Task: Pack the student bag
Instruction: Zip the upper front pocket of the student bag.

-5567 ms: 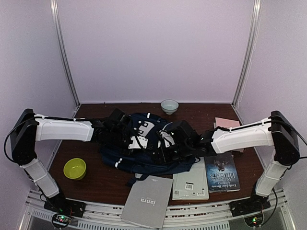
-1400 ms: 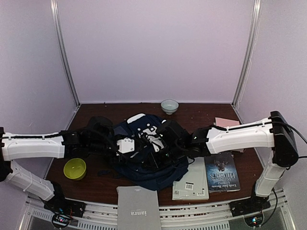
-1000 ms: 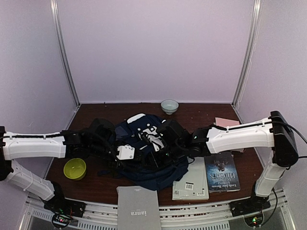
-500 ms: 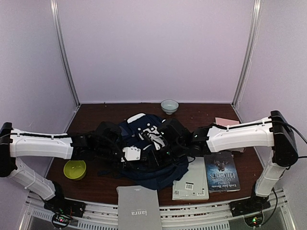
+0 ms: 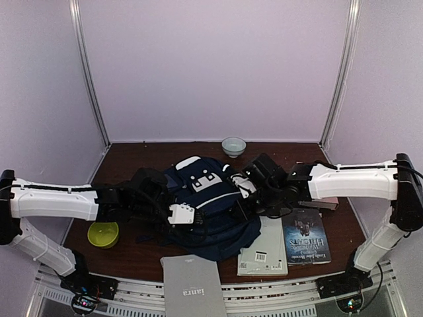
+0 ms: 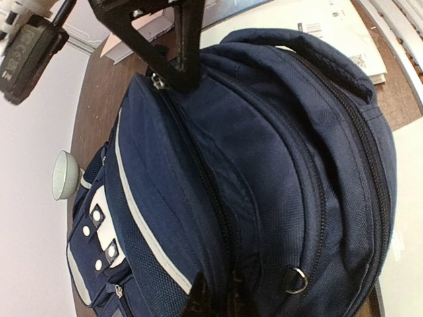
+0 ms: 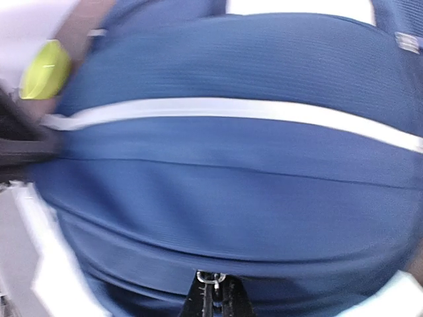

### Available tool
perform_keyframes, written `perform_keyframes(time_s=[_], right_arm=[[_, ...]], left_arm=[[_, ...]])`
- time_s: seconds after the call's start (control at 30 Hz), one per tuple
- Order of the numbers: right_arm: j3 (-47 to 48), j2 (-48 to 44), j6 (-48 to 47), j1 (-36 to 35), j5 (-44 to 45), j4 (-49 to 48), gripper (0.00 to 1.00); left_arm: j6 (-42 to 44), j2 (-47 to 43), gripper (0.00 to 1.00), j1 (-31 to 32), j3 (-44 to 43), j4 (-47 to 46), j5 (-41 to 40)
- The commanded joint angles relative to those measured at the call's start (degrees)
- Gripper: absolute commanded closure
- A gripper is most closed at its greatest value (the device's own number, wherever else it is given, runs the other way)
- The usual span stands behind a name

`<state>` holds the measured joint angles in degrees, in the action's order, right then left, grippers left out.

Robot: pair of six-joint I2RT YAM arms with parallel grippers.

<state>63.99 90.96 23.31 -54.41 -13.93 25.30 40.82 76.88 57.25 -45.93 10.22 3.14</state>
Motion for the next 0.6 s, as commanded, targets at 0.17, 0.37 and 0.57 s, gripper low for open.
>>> perform_keyframes(time_s=[0.17,0.37,0.57], right_arm=[[0.9,0.8,-11.0,13.1,16.6,14.8,1.00],[6.8,2.9,-11.6,13.8,13.5,15.3,1.00],[7.8,2.9,-7.5,7.6,3.3,11.3,1.00]], left_arm=[[2.4,-3.6,1.00,-0.8,1.5,3.6,-4.9],[-0.2,-4.2,1.00,-3.3,2.9,-1.3,-7.9],[-8.3,-5.9,1.00,-9.5,2.2,-8.0,-13.6]])
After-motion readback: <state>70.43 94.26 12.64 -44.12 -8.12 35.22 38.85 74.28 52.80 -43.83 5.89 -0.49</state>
